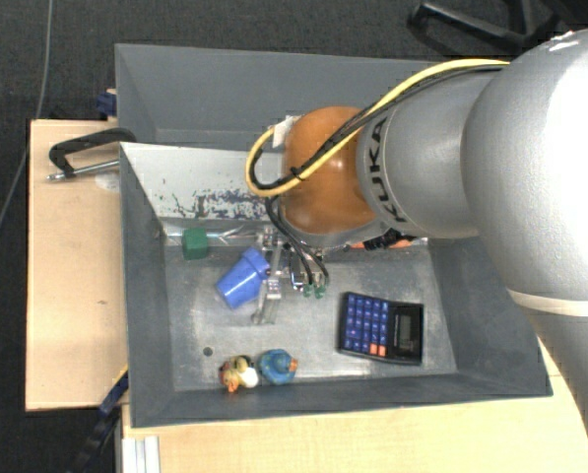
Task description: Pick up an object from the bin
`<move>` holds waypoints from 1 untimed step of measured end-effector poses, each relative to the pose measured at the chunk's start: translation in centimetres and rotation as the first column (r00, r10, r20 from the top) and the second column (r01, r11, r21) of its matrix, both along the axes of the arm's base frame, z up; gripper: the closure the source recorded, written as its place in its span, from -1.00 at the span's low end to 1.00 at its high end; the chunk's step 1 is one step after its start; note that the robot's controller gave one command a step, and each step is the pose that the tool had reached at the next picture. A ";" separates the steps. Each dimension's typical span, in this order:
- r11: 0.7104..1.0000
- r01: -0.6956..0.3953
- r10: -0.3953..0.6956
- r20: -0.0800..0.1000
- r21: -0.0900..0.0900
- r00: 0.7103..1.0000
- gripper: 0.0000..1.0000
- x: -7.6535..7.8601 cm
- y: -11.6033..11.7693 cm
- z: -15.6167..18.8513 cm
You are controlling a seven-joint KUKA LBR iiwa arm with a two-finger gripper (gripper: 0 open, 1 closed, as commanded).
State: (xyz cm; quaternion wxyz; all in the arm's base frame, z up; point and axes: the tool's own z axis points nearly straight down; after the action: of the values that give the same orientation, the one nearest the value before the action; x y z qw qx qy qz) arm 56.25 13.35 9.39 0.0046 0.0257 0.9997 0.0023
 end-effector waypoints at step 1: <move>0.998 -0.062 0.062 0.005 0.003 0.998 1.00 -4.1 1.8 -1.9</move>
Offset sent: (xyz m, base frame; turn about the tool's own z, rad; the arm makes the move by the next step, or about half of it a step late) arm 0.0000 0.0000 0.0000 0.0000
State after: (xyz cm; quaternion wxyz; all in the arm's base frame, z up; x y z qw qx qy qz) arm 52.20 15.19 7.45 0.0068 -0.0055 1.0000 0.0039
